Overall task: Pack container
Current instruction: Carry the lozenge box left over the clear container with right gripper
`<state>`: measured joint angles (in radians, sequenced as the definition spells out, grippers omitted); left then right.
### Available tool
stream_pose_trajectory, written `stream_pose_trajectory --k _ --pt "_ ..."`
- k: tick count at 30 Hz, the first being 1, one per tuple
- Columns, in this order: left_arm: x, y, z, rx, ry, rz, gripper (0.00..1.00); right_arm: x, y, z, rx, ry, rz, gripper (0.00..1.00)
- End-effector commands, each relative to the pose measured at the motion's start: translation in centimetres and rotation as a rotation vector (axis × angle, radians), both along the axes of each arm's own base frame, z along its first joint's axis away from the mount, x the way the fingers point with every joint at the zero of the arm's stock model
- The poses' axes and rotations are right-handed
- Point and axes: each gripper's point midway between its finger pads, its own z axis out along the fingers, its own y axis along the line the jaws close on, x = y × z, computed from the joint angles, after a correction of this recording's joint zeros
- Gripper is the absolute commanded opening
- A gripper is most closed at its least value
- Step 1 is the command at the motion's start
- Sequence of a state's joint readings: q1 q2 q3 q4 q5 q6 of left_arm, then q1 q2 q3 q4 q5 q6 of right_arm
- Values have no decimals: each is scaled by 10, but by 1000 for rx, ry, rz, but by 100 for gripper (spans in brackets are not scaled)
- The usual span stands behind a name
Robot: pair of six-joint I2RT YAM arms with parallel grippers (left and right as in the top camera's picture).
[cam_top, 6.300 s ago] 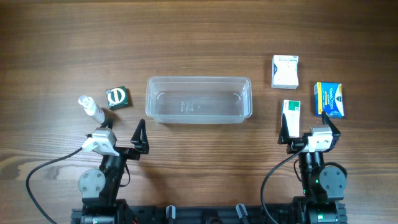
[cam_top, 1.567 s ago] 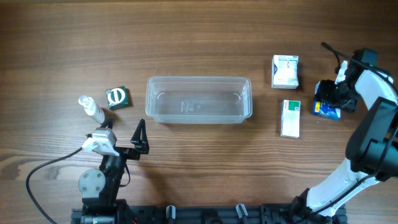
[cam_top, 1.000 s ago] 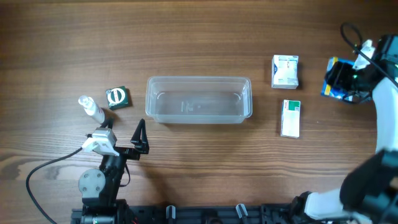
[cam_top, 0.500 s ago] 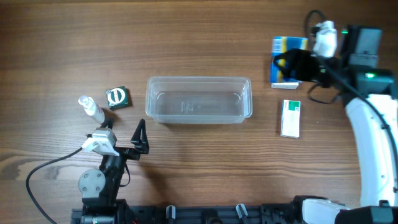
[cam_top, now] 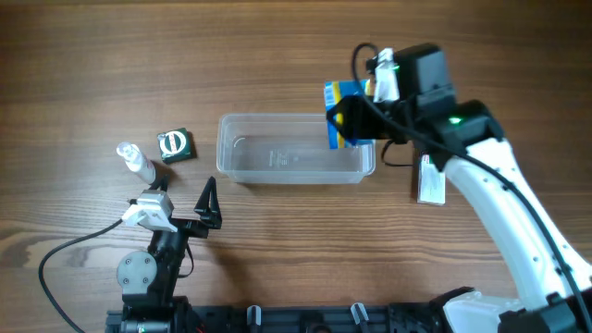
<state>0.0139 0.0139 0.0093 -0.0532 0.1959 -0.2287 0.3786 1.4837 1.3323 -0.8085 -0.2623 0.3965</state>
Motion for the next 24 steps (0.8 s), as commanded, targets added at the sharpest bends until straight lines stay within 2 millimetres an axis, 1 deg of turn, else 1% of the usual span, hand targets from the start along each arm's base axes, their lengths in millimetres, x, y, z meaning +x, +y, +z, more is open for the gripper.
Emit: stream_pose_trajectory --k 1,7,11,20,24 --pt "0 -1 -1 15 -1 -4 100 6 0 -20 -69 48 -93 39" --pt "0 -1 -1 15 -1 -4 100 8 5 -49 -116 112 -103 38" --pt "0 -1 -1 15 -1 -4 100 9 0 -67 -157 158 -130 38" --pt "0 -1 -1 15 -1 -4 100 14 -6 -90 -221 187 -147 36" --pt "0 -1 -1 15 -1 -4 100 14 -7 -97 -235 200 -149 36"
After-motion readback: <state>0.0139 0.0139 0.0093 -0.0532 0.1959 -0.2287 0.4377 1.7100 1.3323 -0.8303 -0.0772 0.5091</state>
